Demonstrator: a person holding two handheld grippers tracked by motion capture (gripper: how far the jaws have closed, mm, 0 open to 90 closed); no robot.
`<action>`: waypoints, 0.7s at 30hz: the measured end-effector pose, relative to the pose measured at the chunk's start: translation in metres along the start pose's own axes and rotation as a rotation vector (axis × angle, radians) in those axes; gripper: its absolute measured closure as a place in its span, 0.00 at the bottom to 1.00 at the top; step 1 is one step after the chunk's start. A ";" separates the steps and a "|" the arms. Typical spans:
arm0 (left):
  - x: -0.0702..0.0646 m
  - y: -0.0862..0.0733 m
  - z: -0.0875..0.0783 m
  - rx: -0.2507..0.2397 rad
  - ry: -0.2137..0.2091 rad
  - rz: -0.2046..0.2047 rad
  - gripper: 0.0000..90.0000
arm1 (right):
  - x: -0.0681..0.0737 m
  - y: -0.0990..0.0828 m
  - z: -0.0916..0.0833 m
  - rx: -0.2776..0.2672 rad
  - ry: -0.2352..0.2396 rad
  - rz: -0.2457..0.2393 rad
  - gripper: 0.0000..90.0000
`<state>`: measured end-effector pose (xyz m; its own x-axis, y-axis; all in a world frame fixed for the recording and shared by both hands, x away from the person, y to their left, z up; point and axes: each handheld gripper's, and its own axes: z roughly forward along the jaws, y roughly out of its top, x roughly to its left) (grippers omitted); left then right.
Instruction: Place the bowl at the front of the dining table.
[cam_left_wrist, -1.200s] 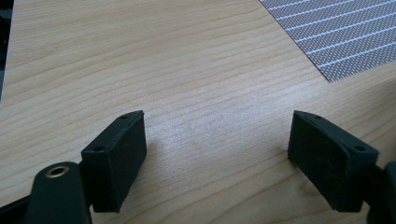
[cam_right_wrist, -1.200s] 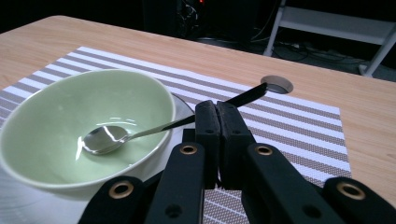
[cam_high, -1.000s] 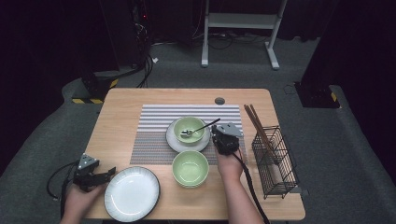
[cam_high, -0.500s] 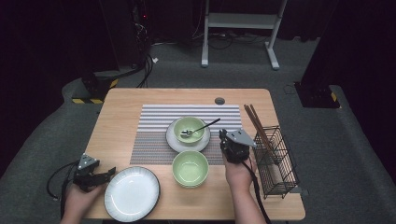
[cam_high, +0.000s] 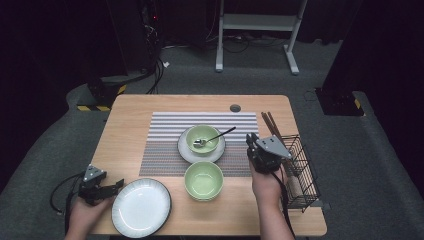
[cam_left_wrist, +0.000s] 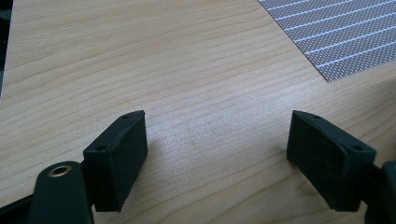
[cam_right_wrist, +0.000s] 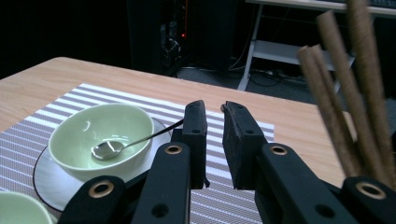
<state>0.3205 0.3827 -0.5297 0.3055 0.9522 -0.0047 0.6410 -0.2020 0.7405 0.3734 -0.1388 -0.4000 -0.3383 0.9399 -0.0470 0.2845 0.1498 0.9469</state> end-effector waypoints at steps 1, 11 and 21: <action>0.000 0.000 0.000 0.000 0.000 0.000 0.23 | -0.001 0.002 -0.001 -0.004 -0.003 -0.002 0.87; 0.000 0.000 0.000 0.000 0.000 0.000 0.23 | -0.008 0.018 -0.006 -0.039 -0.051 -0.026 0.84; 0.000 0.000 0.000 -0.001 0.001 -0.001 0.23 | -0.017 0.032 -0.009 -0.074 -0.109 -0.040 0.79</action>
<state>0.3204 0.3825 -0.5297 0.3046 0.9525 -0.0048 0.6405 -0.2011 0.7411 0.3804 -0.1527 -0.3664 -0.2471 0.9621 -0.1156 0.2049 0.1685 0.9642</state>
